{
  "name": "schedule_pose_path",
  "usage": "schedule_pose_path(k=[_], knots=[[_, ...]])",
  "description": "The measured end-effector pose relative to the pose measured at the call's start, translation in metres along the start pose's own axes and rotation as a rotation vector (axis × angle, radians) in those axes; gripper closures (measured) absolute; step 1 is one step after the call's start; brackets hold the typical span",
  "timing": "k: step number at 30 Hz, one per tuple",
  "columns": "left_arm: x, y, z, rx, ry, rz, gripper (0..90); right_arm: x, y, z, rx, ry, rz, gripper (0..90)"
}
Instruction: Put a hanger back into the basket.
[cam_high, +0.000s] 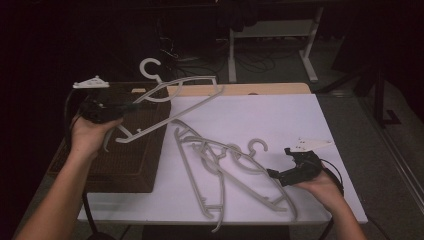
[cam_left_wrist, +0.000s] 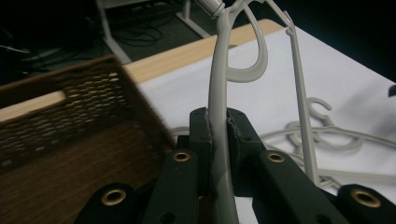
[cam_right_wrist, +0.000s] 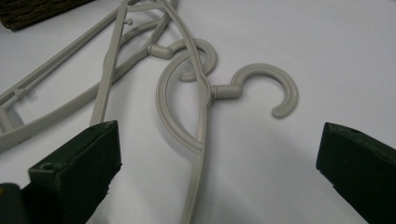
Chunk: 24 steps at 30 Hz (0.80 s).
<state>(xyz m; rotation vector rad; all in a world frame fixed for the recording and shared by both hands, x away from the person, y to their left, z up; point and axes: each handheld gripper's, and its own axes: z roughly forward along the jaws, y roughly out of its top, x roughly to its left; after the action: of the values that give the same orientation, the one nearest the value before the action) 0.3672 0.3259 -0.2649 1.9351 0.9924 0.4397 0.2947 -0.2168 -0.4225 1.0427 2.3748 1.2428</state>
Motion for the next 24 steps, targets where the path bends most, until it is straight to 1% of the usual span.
schedule_pose_path(k=[2,4,7,9,12,13,14,16,18,21,24], knots=[[0.008,-0.003,-0.010,-0.005,0.017,-0.003,82.5,-0.001,-0.007,0.001,-0.005,-0.001,0.012,0.0],[0.016,-0.007,-0.019,-0.011,0.043,-0.005,82.5,-0.003,-0.012,0.002,-0.003,0.008,0.029,0.0],[0.029,-0.014,-0.031,-0.013,0.066,-0.005,82.5,-0.004,-0.014,0.005,0.006,0.001,0.032,0.0],[0.039,-0.021,-0.039,-0.004,0.092,-0.011,82.5,-0.004,-0.014,0.006,0.014,-0.004,0.030,0.0],[0.054,-0.032,-0.047,0.012,0.132,-0.017,82.5,-0.004,-0.014,0.006,0.015,-0.011,0.034,0.0],[0.058,-0.034,-0.049,0.017,0.138,-0.019,82.5,-0.004,-0.014,0.006,0.015,-0.011,0.034,0.0],[0.064,-0.038,-0.052,0.024,0.147,-0.025,82.4,-0.005,-0.014,0.005,0.012,-0.013,0.040,0.0],[0.073,-0.045,-0.056,0.030,0.168,-0.040,82.5,-0.005,-0.014,0.005,0.011,-0.015,0.041,0.0],[0.080,-0.050,-0.060,0.039,0.197,-0.054,82.5,-0.006,-0.014,0.006,0.011,-0.016,0.044,0.0],[0.092,-0.057,-0.066,0.039,0.241,-0.075,82.4,-0.007,-0.014,0.006,0.011,-0.017,0.045,0.0],[0.102,-0.062,-0.068,0.045,0.270,-0.093,82.5,-0.007,-0.014,0.005,0.010,-0.019,0.047,0.0]])
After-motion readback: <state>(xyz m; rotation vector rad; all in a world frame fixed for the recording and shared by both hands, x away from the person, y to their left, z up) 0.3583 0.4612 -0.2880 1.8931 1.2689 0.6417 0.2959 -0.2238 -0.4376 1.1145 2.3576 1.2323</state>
